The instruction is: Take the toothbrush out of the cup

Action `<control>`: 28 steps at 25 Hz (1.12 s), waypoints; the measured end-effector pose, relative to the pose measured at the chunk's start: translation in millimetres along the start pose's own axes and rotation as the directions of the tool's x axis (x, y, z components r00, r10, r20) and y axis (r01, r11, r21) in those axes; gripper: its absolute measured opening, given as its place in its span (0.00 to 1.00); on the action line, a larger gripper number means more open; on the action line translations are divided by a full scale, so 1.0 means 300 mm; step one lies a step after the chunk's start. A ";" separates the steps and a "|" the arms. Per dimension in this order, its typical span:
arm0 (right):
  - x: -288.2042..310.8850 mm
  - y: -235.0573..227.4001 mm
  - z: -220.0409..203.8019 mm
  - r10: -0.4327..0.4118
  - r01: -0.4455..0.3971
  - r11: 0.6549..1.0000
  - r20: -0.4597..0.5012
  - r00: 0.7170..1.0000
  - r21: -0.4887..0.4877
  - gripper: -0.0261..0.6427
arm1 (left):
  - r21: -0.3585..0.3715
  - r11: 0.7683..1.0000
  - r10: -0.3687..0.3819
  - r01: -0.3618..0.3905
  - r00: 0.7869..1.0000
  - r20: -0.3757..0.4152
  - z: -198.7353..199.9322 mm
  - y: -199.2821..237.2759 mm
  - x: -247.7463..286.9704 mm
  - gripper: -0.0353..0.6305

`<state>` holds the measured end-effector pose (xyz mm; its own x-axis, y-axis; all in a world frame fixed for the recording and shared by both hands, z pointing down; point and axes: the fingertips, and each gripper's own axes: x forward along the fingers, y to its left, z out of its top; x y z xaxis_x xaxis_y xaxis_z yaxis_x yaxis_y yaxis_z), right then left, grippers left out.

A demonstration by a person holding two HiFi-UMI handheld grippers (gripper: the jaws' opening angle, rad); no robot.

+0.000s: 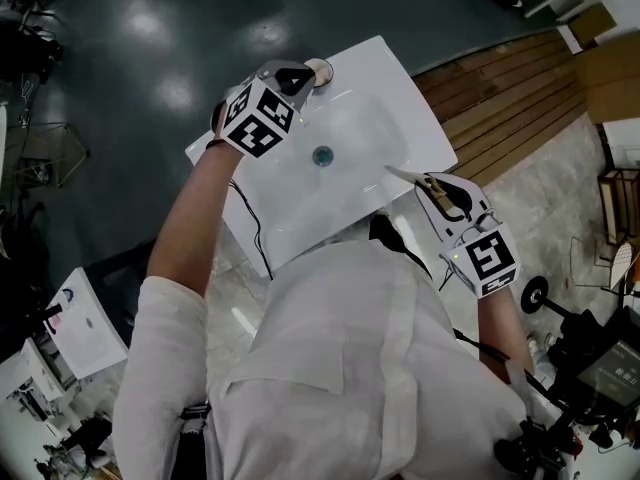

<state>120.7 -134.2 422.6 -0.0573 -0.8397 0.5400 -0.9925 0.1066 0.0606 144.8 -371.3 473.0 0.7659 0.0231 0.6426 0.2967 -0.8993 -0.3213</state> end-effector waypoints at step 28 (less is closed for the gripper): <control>-0.087 0.069 -0.008 -0.002 0.004 0.999 0.037 0.999 -0.051 0.11 | -0.098 0.989 0.128 -0.109 0.968 0.215 0.228 -0.090 -0.495 0.06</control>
<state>101.8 -108.7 411.7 -0.0592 -0.8588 0.5088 -0.9859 0.1302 0.1050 62.2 -320.7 338.5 0.9020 0.0009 0.4317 0.1539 -0.9350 -0.3195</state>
